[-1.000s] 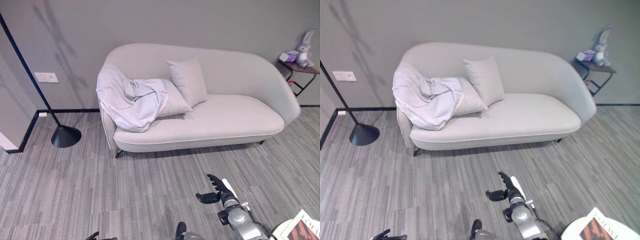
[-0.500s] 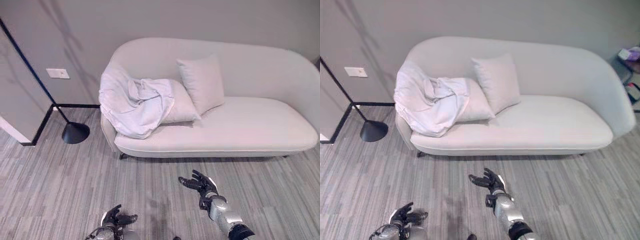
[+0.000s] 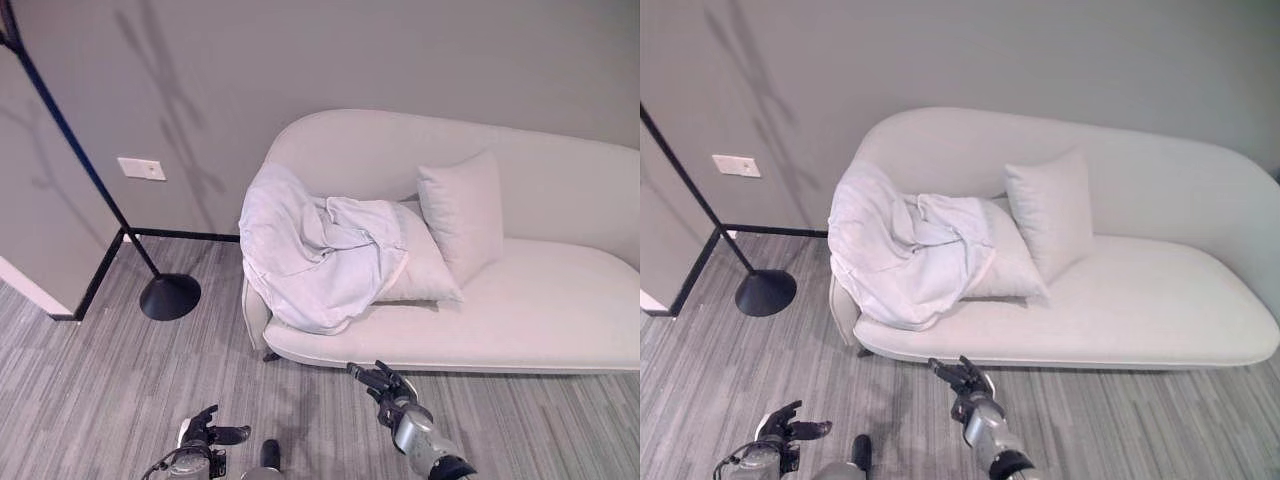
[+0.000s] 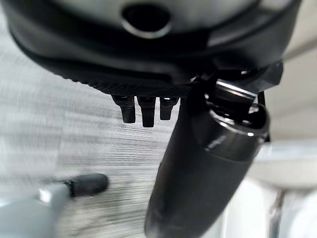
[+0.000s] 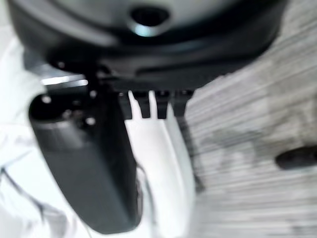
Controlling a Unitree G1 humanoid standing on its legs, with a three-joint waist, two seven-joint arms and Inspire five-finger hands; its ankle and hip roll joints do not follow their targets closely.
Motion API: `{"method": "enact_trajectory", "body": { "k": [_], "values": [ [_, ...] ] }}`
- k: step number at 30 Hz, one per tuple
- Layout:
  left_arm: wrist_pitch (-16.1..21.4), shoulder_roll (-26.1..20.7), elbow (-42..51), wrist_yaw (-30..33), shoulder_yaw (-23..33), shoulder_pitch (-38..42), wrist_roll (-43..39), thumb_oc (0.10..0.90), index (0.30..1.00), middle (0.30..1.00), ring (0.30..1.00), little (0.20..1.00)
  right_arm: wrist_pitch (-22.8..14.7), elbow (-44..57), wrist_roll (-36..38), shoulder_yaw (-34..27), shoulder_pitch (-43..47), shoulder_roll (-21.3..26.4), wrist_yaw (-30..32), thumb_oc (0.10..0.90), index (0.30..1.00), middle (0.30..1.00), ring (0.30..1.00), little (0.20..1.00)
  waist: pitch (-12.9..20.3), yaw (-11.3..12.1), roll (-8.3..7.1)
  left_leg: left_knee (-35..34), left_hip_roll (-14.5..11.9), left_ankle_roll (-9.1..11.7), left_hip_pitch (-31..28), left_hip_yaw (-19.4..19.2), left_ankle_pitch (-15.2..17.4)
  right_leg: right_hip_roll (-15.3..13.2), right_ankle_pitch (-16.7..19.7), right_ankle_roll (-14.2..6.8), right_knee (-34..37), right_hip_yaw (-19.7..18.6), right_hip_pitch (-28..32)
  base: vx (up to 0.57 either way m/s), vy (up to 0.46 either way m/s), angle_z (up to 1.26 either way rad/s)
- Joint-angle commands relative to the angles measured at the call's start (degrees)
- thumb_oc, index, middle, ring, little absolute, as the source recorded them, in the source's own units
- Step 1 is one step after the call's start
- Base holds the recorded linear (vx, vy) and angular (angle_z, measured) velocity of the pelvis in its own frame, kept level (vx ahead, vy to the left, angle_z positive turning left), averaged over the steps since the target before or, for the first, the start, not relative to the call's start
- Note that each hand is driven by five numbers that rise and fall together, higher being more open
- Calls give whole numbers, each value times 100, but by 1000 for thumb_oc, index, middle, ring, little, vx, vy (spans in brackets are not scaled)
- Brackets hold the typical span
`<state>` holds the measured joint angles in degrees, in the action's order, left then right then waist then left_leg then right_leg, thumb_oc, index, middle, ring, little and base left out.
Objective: Hang the clothes on the sofa on the clothes rack.
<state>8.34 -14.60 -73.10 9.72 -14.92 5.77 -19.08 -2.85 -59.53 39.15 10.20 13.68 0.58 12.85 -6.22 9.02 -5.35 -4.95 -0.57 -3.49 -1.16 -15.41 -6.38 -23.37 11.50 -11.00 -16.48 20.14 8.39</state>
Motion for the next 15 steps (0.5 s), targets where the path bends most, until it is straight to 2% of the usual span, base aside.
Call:
{"method": "enact_trajectory", "body": {
  "k": [1, 2, 3, 4, 5, 7, 8, 10, 11, 15],
  "values": [
    [130, 142, -94, 128, -254, 40, 311, 800, 900, 900, 900, 900, -390, 24, 116, -194, 358, 239, 310, 800, 900, 900, 900, 900, 100, 30, 111, -5, -308, 394, 205, 320, 401, 39, -205, -75, -276, 18, -360, 135, 288, 5],
    [105, 180, -137, 130, -365, 11, 400, 800, 900, 900, 900, 900, -415, -160, 214, -250, 356, 209, 347, 800, 900, 900, 900, 900, 56, -52, 160, -5, -291, 369, 130, 335, 468, 211, -351, -7, -484, -96, -567, 136, 216, 4],
    [98, 213, -145, 131, -437, 11, 481, 800, 900, 900, 900, 900, -424, -236, 316, -281, 319, 202, 393, 800, 900, 900, 900, 900, 24, -130, 197, -5, -286, 380, 86, 393, 507, 477, -601, 89, -396, -250, -716, 123, 153, -4],
    [105, 239, -149, 145, -523, 14, 545, 800, 900, 900, 900, 900, -447, -265, 426, -284, 288, 186, 480, 800, 900, 900, 900, 900, -43, -246, 263, -5, -286, 395, 61, 494, 512, 828, -966, 209, -215, -446, -932, 115, 73, -1],
    [120, 266, -140, 156, -568, 30, 574, 800, 900, 900, 900, 900, -435, -279, 473, -294, 273, 199, 556, 800, 900, 900, 900, 900, -80, -310, 296, -5, -280, 431, 71, 535, 530, 1048, -1091, 248, 150, -504, -977, 89, 21, 7],
    [148, 308, -158, 146, -607, 75, 550, 800, 900, 900, 900, 900, -429, -272, 433, -281, 233, 189, 659, 800, 900, 900, 900, 900, -143, -352, 271, -5, -259, 490, 41, 571, 543, 1113, -1079, 218, 978, -463, -916, 122, -70, 36],
    [153, 365, -202, 213, -655, -8, 688, 800, 900, 900, 900, 900, -363, -385, 384, -195, 100, 116, 674, 800, 900, 900, 900, 900, -133, -332, 185, -5, -200, 490, -31, 614, 612, 1217, -1039, 269, 1388, -594, -754, 169, -101, 55],
    [157, 394, -222, 234, -623, -17, 649, 800, 900, 900, 900, 900, -334, -406, 421, -156, 82, 102, 654, 800, 900, 900, 900, 900, -96, -331, 184, -5, -218, 513, -15, 622, 608, 1273, -975, 252, 1490, -646, -782, 135, -65, 44],
    [193, 477, -215, 290, -547, -77, 523, 800, 900, 900, 900, 900, -283, -428, 475, -57, 65, 67, 592, 800, 900, 900, 900, 900, -24, -275, 198, -5, -243, 555, -1, 660, 609, 1258, -809, 217, 1860, -560, -662, 128, -64, 18],
    [222, 602, -246, 312, -819, -130, 863, 800, 900, 900, 900, 900, -218, -816, 444, -39, 148, 127, 474, 800, 900, 900, 900, 900, 33, -256, 240, -5, -295, 630, 61, 745, 578, 1300, -748, 218, 2148, -460, -526, 83, -45, -2]
  ]
}}
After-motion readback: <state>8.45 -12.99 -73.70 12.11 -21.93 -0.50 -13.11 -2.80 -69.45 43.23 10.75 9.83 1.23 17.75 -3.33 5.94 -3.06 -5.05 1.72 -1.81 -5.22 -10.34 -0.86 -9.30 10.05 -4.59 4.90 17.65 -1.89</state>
